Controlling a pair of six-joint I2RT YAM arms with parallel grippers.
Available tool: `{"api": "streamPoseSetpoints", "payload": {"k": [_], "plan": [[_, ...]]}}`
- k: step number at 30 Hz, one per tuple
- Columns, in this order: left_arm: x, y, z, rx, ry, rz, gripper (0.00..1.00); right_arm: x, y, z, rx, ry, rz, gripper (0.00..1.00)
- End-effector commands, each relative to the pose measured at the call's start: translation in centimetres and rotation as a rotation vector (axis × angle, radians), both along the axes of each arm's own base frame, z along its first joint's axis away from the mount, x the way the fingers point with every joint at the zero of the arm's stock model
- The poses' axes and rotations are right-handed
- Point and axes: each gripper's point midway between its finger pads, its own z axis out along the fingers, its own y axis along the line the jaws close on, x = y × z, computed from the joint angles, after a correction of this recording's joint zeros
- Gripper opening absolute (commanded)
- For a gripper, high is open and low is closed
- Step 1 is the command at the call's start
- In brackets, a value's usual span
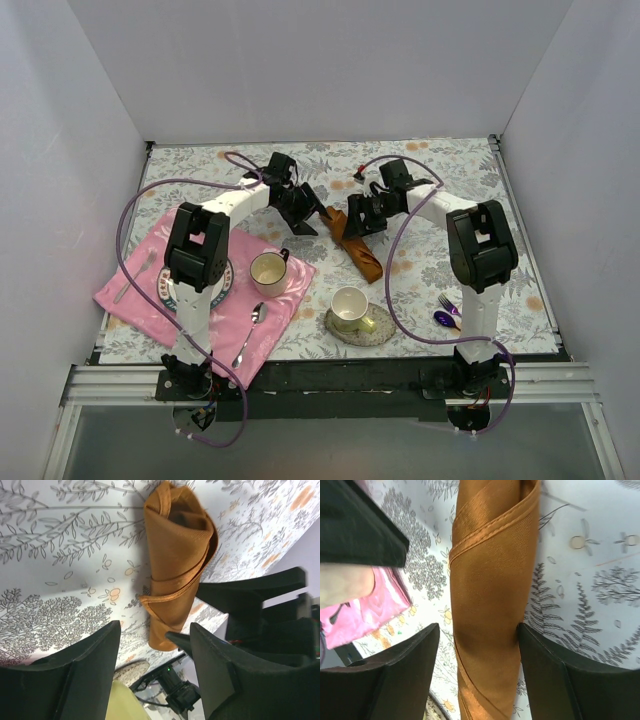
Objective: Fold the napkin, place the utensils inside, and roll it up
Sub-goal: Roll the napkin with the utensil
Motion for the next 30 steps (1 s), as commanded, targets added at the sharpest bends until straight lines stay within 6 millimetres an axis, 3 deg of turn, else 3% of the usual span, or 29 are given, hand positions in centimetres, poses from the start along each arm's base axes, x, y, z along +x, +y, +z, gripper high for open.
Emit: {"api": "streamPoseSetpoints", "payload": {"k": [1,7,17,18,19,20,30], "plan": [[-0.2,-1.3,2.5,-0.089,-0.038,-0.031,0.58,2.7,-0.7,4.4,0.048,-0.048,-0.084,0.73],[-0.4,-1.1,2.8,-0.091,-0.054,-0.012,0.56,3.2,-0.8,4.9,0.070,-0.052,-0.061,0.73],[-0.8,0.2,4.9,-0.060,-0.092,0.049,0.56,3.9,-0.9,2.3,-0.037,-0.095,-0.016,0.79],[-0.9,0.3,5.1,-0.061,-0.093,0.052,0.56,3.7,-0.4,2.1,-0.039,-0.100,0.001,0.81],[-1.0,0.4,5.6,-0.063,-0.104,0.054,0.57,3.8,-0.3,1.9,-0.048,-0.108,0.005,0.96],[-1.0,0.4,5.8,-0.065,-0.107,0.057,0.57,3.8,0.0,1.7,-0.055,-0.117,0.008,0.97],[-1.4,0.5,7.4,-0.079,-0.125,0.054,0.57,3.2,1.9,-0.6,-0.159,-0.158,0.064,0.92]]}}
